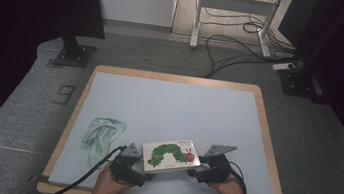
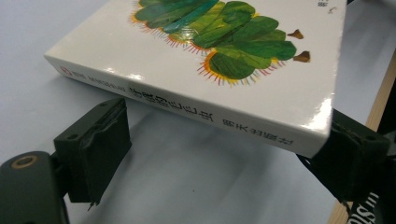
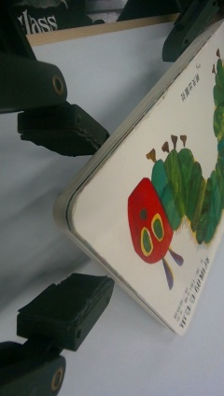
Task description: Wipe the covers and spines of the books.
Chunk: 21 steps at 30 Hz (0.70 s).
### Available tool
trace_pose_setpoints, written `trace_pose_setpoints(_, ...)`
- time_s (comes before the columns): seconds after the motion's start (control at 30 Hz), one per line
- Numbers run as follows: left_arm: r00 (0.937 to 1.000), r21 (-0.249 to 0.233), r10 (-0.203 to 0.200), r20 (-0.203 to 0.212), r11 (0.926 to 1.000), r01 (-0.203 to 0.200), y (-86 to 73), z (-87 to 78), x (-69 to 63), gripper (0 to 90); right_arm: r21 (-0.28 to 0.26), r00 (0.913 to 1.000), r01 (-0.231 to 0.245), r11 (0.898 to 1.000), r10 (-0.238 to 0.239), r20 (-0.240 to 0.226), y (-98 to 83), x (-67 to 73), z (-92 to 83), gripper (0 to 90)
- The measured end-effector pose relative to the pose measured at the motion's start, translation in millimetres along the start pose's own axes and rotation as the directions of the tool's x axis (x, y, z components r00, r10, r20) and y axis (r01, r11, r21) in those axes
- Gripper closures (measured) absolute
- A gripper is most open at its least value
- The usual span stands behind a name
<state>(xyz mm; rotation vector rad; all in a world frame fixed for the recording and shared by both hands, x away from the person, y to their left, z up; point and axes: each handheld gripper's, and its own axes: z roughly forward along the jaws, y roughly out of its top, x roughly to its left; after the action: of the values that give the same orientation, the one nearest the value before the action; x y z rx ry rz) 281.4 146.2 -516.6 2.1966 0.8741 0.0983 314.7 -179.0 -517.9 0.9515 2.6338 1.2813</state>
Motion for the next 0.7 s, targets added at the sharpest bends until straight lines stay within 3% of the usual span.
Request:
trace_pose_setpoints(0.17, 0.9995, 0.026, 0.025, -0.017, 0.9993, -0.025, -3.4, 3.2, -2.2, 11.8, 0.023, 0.9999, 0.011, 1.0, -0.011, 0.01, -6.5, 1.3, 4.9, 29.0)
trace_pose_setpoints(0.5, 0.9967, 0.032, 0.056, -0.06, 0.998, -0.054, -5.7, 1.4, 0.1, 13.9, 0.002, 0.9997, 0.022, 1.0, -0.022, -0.004, -10.9, 1.6, 3.6, 27.2)
trace_pose_setpoints(0.7, 0.9954, 0.032, 0.064, -0.071, 0.9976, -0.062, -7.7, 0.6, -0.8, 13.9, 0.017, 0.9983, 0.054, 0.998, -0.054, 0.023, -10.6, 6.2, 4.8, 26.5)
